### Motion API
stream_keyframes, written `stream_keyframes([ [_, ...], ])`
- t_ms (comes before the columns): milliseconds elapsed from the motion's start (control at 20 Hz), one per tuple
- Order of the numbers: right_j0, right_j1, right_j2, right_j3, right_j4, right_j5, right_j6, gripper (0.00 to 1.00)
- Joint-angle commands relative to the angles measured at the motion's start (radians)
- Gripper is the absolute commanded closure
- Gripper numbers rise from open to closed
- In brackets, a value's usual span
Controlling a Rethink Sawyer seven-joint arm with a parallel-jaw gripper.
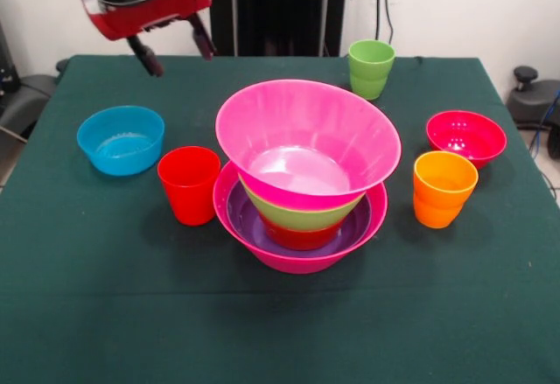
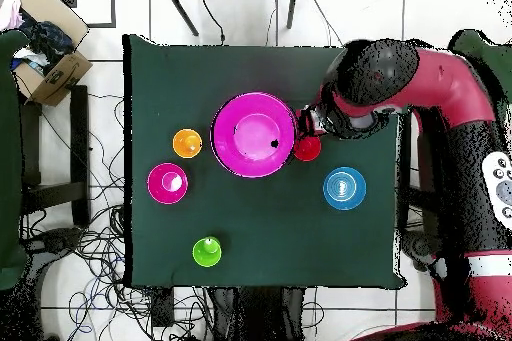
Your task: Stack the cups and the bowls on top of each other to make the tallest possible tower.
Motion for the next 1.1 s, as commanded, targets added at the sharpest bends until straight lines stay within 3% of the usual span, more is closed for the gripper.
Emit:
stream_keyframes([
  [50,0.026,0.046,0.007,-0.124,-0.138,0.061,-0.398,0.00],
  [250,0.018,0.083,0.017,-0.161,-0.185,0.037,-0.482,0.00],
  [550,0.029,0.131,0.021,-0.217,-0.214,0.005,-0.524,0.00],
  [1100,0.022,0.139,0.012,-0.157,-0.172,-0.098,-0.472,0.00],
])
